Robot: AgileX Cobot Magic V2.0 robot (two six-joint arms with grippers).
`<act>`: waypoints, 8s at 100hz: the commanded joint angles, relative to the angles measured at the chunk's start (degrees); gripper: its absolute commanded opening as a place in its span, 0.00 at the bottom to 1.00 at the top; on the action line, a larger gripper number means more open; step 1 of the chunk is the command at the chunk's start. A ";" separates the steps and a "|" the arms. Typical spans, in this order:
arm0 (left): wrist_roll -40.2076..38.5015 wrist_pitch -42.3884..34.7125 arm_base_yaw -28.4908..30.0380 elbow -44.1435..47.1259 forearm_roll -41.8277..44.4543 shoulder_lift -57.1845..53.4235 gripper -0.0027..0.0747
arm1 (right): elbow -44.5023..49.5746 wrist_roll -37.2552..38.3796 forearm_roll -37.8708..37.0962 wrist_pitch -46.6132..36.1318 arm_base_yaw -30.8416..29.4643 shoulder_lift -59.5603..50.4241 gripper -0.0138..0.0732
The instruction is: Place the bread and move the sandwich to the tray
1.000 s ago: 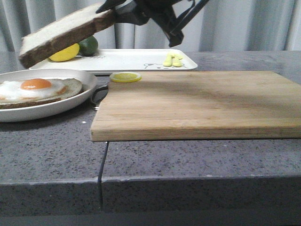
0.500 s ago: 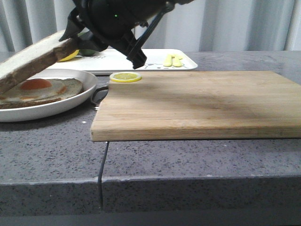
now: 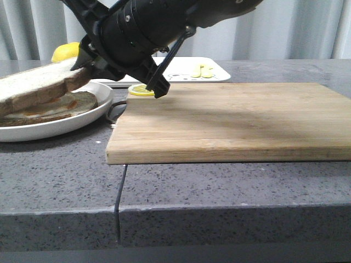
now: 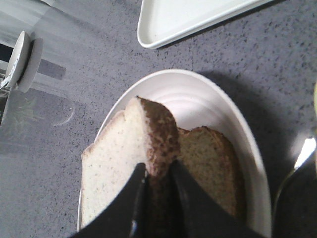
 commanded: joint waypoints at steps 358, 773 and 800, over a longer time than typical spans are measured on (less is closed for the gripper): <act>-0.01 -3.62 -0.30 -1.90 -0.69 0.52 0.75 | 42.94 48.22 -105.00 18.94 -29.78 -87.81 0.65; -11.17 -18.02 1.30 -1.73 4.46 43.13 0.36 | 42.94 48.22 -105.00 18.45 -29.78 -87.81 0.65; -11.17 -18.45 1.30 -1.73 1.43 43.13 0.01 | 42.94 48.22 -105.00 17.30 -29.78 -87.81 0.65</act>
